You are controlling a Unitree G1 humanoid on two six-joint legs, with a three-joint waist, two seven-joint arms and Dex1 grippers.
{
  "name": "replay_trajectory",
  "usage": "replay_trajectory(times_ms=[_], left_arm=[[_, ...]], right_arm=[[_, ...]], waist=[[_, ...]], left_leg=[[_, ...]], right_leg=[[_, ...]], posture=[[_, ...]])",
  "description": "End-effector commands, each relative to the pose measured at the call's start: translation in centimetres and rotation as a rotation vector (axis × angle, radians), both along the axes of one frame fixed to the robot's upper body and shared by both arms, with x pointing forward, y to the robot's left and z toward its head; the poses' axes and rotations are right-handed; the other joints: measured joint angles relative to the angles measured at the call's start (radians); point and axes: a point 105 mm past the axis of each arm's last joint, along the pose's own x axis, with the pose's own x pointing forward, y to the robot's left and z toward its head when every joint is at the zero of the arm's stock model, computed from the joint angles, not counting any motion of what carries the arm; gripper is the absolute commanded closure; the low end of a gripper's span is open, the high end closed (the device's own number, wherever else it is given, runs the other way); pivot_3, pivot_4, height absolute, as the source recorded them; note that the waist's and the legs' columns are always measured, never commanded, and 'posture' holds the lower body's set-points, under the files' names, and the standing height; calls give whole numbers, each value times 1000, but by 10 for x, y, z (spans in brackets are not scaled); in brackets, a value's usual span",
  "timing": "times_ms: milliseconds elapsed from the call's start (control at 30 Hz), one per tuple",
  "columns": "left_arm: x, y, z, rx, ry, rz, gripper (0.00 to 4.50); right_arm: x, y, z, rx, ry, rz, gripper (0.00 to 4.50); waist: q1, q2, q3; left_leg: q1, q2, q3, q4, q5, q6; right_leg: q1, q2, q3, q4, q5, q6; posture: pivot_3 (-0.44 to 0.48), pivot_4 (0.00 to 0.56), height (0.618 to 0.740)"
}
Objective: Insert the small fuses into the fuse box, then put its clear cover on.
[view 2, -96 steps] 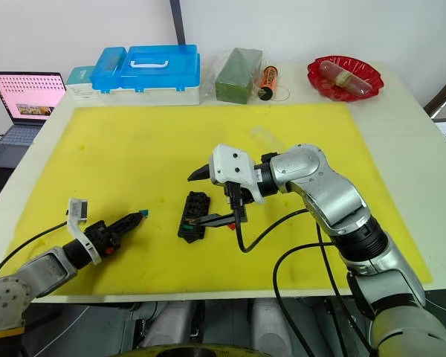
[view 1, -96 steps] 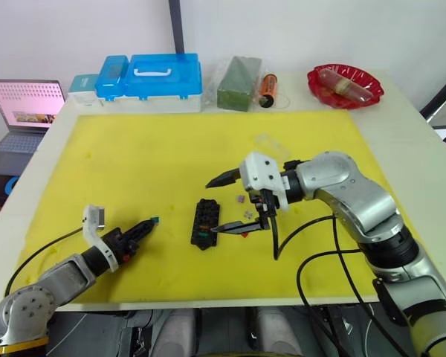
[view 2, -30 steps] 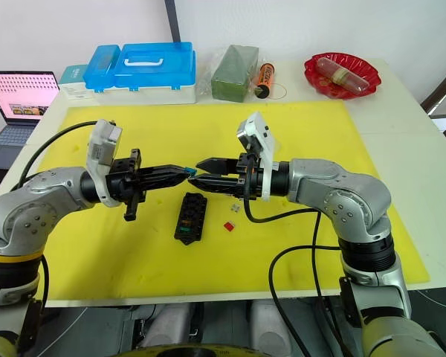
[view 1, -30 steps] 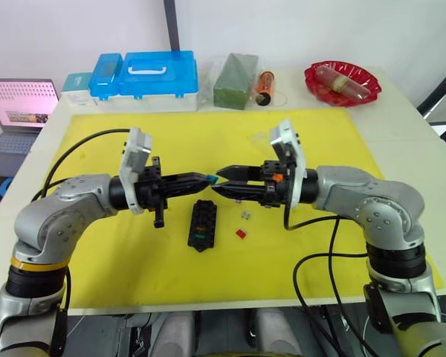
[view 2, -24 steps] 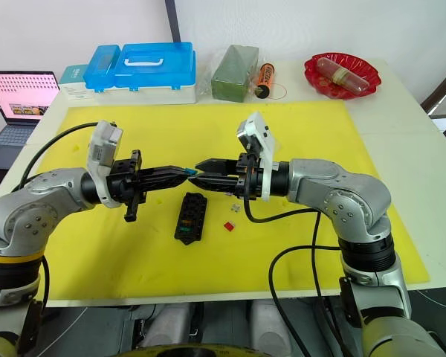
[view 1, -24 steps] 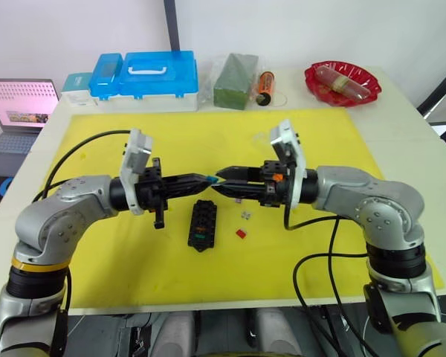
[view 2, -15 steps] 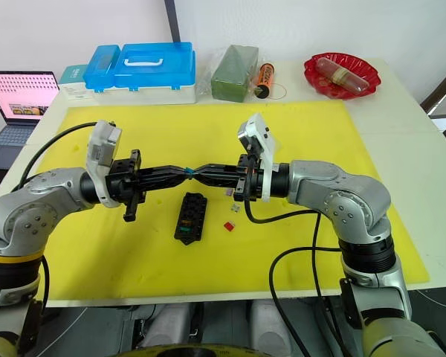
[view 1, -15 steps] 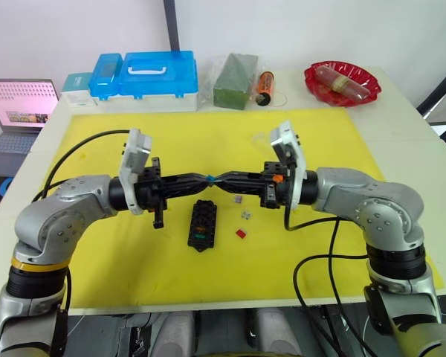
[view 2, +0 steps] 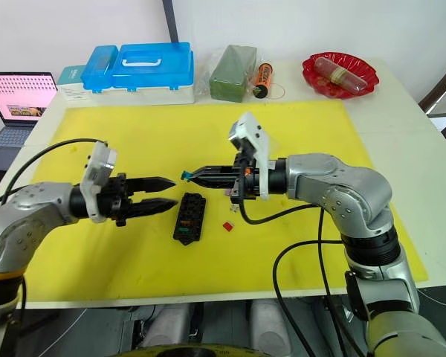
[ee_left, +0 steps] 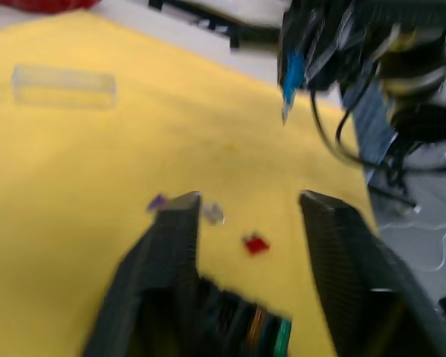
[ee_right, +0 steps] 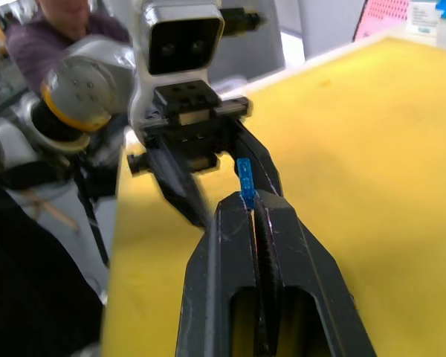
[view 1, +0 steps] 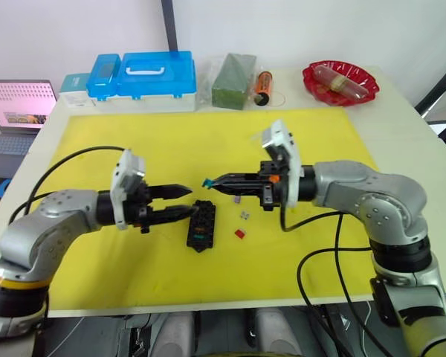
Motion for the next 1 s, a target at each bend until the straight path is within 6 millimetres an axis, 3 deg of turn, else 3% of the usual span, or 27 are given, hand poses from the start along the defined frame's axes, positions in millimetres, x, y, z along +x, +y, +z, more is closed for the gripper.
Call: replay_trajectory(times_ms=[33, 100, 133, 233, 633, 1000], left_arm=[[-15, 14, -8, 112, -109, -12, 943], [-26, 22, -17, 138, -129, 0, 190], [-31, 24, -19, 146, -145, -5, 45], [-40, 23, -27, 170, -187, -34, 45], [-38, 25, -56, 112, -238, 9, 45], [-25, 20, -57, 70, -390, 2, 45]], right_arm=[[-4, 11, 1, -63, -87, 44, 4500], [-2, 18, -14, -160, -126, 63, 4500], [-2, 21, -19, -187, -134, 70, 4500], [-1, 27, -24, -213, -132, 73, 4500], [-2, 26, -52, -328, -131, 30, 4500], [-9, 24, -55, -337, -131, 4, 4500]], waist=[[0, 0, 0], [-3, 0, 0], [-1, 0, 0], [9, 0, 0], [2, -1, 0], [5, -1, -1]], left_leg=[[0, 0, 0, 0, 0, 0], [0, 1, 0, -1, 0, 0], [0, 1, 1, -1, 0, 0], [0, 1, 0, 0, 0, 0], [0, 1, 0, 0, 0, 0], [0, 1, 0, 1, 0, 0]], right_leg=[[0, 0, 0, 0, 0, 0], [-1, 0, 1, -1, 0, 0], [-1, 0, 2, -1, 0, 0], [-1, -1, 1, -1, -2, -3], [0, -1, 1, -2, 0, 0], [1, -1, 0, -2, 0, 0]], posture=[[0, 150, 740], [0, 150, 740], [0, 150, 740], [0, 150, 740], [0, 150, 740], [0, 150, 740]])
